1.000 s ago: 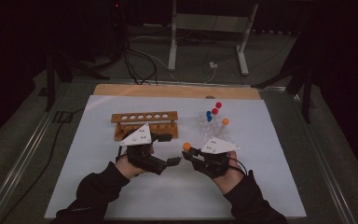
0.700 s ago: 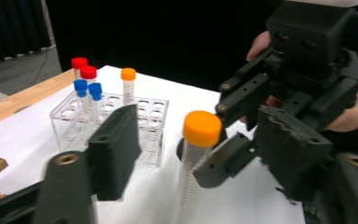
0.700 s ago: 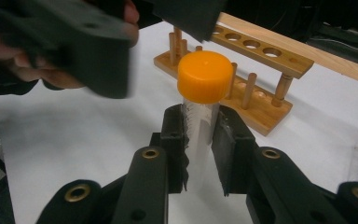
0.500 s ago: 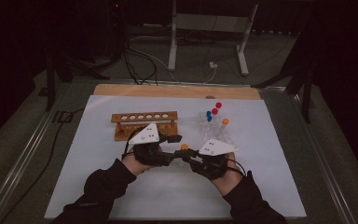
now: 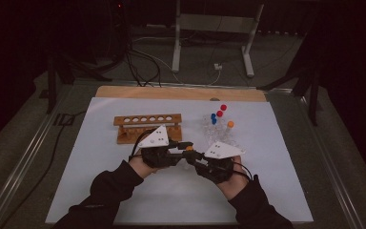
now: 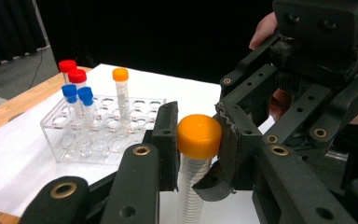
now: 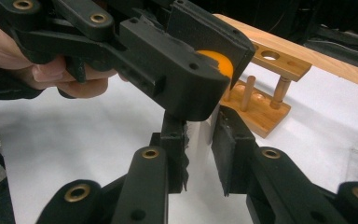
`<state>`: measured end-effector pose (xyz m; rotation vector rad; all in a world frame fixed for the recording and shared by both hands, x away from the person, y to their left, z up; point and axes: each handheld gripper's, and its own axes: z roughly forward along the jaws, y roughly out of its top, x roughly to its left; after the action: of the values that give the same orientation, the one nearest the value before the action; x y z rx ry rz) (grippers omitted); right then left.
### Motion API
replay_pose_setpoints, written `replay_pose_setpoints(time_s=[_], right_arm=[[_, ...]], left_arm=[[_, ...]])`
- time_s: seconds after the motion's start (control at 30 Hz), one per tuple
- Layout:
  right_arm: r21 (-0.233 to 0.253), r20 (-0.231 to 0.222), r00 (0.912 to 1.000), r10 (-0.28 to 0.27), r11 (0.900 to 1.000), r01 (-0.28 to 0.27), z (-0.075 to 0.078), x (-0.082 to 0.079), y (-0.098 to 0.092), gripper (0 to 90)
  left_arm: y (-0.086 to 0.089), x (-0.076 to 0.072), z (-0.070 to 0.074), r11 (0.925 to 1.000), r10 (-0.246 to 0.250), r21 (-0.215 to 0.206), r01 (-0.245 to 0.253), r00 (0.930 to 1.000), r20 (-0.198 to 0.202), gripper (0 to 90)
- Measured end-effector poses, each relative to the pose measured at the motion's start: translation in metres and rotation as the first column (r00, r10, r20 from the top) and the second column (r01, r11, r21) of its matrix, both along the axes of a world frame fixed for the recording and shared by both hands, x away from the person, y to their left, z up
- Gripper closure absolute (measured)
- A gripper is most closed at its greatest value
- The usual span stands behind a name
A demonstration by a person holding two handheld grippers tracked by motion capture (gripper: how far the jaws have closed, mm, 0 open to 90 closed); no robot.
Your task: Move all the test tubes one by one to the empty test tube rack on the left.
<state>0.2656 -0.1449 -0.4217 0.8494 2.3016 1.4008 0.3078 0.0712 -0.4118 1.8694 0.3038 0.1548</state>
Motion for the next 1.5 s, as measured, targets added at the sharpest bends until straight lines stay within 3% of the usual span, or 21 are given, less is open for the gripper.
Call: replay_pose_setpoints(time_s=[0.17,0.2,0.3,0.4,0.47,0.6,0.77,1.0,1.03,1.07,1.13,1.3,1.5], right_arm=[[0.011,0.025,0.9997,-0.009,1.000,0.009,0.002,0.000,-0.002,71.0],[0.011,0.040,0.9991,-0.013,1.000,0.013,0.002,0.000,-0.003,61.4],[0.041,0.053,0.9982,-0.030,0.999,0.028,0.003,0.001,-0.007,44.8],[0.046,0.073,0.9966,-0.039,0.998,0.036,0.004,0.001,-0.009,38.4],[0.060,0.100,0.9941,-0.041,0.998,0.035,0.005,0.002,-0.011,26.2],[0.077,0.092,0.9948,-0.044,0.996,0.037,0.006,0.006,-0.012,13.3],[0.092,0.088,0.9951,-0.045,0.995,0.037,0.006,0.005,-0.015,13.8],[0.101,0.117,0.9919,-0.048,0.994,0.036,0.006,0.005,-0.017,0.6],[0.033,0.161,0.9860,-0.041,0.999,0.036,0.006,0.004,-0.017,0.6],[0.032,0.167,0.9850,-0.041,0.999,0.036,0.006,0.004,-0.017,0.6],[0.065,0.160,0.9865,-0.035,0.998,0.025,0.005,0.004,-0.018,0.0],[0.090,0.155,0.9875,-0.030,0.996,0.016,0.009,0.003,-0.019,0.0],[0.090,0.156,0.9869,-0.041,0.996,0.027,0.010,0.004,-0.022,0.0]], left_arm=[[0.001,0.002,0.007,1.0000,0.006,0.002,-0.006,0.9999,0.016,71.6],[0.003,0.004,0.009,0.9999,0.009,-0.005,-0.009,0.9999,0.014,71.6],[0.011,0.012,0.018,0.9991,0.042,-0.010,-0.042,0.9990,0.017,71.6],[0.016,0.016,0.024,0.9982,0.058,-0.015,-0.058,0.9981,0.021,71.7],[0.023,0.024,0.031,0.9959,0.089,-0.018,-0.089,0.9957,0.026,71.7],[0.030,0.035,0.038,0.9922,0.124,-0.018,-0.124,0.9918,0.029,71.7],[0.036,0.049,0.043,0.9859,0.167,-0.016,-0.167,0.9854,0.032,71.6],[0.042,0.065,0.047,0.9767,0.213,-0.030,-0.212,0.9767,0.026,71.7],[0.043,0.071,0.048,0.9727,0.230,-0.037,-0.229,0.9729,0.023,71.7],[0.044,0.073,0.049,0.9709,0.238,-0.035,-0.237,0.9709,0.028,71.7],[0.044,0.076,0.049,0.9688,0.246,-0.036,-0.245,0.9690,0.024,71.6],[0.044,0.089,0.051,0.9584,0.283,-0.045,-0.282,0.9587,0.026,71.6],[0.044,0.105,0.049,0.9439,0.329,-0.043,-0.327,0.9437,0.035,71.6]])
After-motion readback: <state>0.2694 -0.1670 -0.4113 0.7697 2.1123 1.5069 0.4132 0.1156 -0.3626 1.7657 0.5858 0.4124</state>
